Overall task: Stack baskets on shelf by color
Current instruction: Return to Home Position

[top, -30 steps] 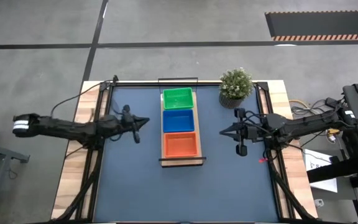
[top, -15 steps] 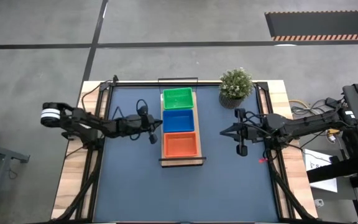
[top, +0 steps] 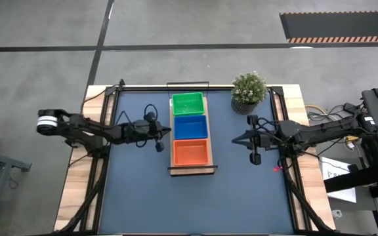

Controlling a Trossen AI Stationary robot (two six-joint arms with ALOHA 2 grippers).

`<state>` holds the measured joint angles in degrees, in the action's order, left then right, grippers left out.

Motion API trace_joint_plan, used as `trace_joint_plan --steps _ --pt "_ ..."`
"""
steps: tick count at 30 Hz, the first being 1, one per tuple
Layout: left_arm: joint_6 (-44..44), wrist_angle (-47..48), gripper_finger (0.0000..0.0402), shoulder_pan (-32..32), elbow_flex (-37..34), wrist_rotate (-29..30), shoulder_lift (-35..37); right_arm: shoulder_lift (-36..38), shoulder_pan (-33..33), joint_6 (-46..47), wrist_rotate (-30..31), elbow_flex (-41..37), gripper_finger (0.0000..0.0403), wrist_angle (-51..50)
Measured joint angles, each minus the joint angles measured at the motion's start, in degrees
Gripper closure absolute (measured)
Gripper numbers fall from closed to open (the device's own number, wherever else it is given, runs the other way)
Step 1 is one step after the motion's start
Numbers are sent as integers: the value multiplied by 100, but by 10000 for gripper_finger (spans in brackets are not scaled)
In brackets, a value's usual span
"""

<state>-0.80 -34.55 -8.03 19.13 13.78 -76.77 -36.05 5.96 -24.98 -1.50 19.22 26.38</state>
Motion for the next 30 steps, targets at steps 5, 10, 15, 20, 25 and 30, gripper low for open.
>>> trace_joint_plan --steps 5,10,15,20,25,30 --pt "544 654 402 26 -118 -958 1078 4 -113 -168 -2 -166 394 -68" --pt "1076 622 402 31 -589 -1762 2486 123 -520 -128 -8 -560 394 265" --pt "1209 670 402 28 -1153 -1773 3898 565 -854 76 -37 -904 394 306" --pt "1320 815 402 24 -1754 -1771 5124 1036 -1031 137 -46 -1216 394 303" --pt "1165 1687 402 26 -1847 -1771 6091 1502 -1073 262 13 -1499 394 308" --pt "1211 2253 402 26 -1862 -1770 6821 2046 -1073 175 268 -1819 394 293"
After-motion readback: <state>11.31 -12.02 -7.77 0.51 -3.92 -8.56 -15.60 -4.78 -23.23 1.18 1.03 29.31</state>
